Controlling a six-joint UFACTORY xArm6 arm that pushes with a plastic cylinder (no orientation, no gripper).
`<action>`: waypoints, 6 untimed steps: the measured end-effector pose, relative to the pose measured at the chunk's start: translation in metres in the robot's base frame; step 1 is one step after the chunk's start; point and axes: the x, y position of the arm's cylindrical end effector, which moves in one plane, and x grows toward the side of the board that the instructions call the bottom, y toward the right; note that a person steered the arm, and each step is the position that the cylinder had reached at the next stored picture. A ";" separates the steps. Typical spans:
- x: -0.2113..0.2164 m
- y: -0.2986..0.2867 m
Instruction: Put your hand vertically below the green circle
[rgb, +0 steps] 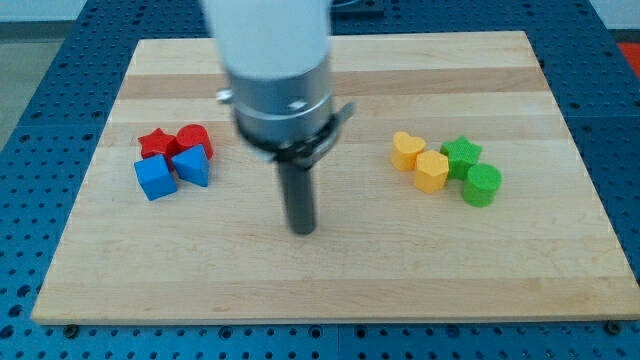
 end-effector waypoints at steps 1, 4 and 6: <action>-0.038 0.039; 0.001 0.156; 0.001 0.186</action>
